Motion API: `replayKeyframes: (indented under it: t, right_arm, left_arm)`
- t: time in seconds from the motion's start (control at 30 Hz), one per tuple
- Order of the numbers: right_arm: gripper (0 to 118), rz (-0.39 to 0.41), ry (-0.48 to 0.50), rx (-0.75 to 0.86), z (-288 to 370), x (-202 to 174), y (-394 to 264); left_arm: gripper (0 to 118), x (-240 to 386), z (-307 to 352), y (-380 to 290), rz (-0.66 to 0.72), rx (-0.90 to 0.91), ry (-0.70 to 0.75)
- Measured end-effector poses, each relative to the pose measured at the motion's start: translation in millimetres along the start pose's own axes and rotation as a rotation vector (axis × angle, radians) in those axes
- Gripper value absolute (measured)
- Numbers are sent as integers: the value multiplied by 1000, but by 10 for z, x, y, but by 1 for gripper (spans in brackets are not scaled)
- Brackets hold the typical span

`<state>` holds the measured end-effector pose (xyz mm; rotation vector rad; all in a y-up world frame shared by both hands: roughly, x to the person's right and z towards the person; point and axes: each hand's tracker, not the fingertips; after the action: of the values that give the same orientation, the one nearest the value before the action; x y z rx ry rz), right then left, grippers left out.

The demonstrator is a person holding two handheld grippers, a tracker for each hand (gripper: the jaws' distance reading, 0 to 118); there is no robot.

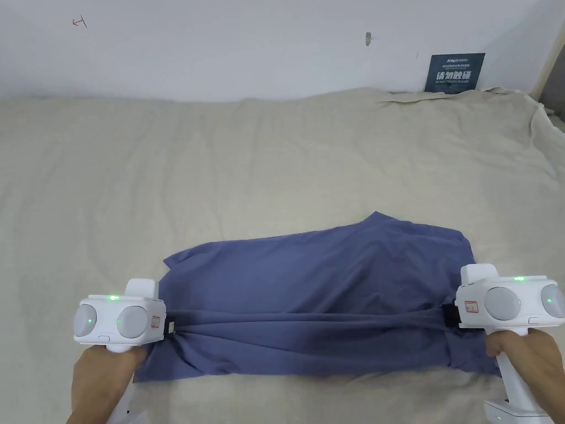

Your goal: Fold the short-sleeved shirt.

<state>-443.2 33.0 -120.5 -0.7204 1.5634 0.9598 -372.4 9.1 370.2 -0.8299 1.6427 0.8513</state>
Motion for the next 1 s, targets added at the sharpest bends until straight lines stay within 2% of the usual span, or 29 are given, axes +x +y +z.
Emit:
replayKeyframes:
  t: [0.1,0.17,0.23,0.3,0.33,0.37,0.67,0.83,0.9,1.0]
  right_arm:
    - [12,-17,-2,3,0,31,-30]
    - [18,-29,-2,17,94,46,-24]
    - [47,-30,-7,69,247,38,-22]
    - [85,-46,5,134,476,39,-31]
    - [92,-53,17,166,605,37,-38]
    - [93,-58,29,202,746,31,-46]
    - [93,-71,51,505,1901,-104,-311]
    - [93,-88,33,623,2202,-160,-596]
    - [93,-95,23,662,2286,-190,-729]
    - [92,-88,-39,714,2351,-256,-913]
  left_arm:
    - [11,-4,41,20,17,-16,-9]
    - [26,-5,115,43,26,-20,-26]
    - [63,-20,200,58,35,-7,-27]
    - [99,-33,338,80,63,35,-36]
    - [107,-35,428,94,78,60,-45]
    - [110,-42,551,99,93,89,-52]
    - [110,-40,1516,-7,74,366,-66]
    - [109,-23,1842,-269,86,497,-48]
    - [102,3,1957,-409,103,575,-50]
    - [85,57,2064,-609,89,642,-43]
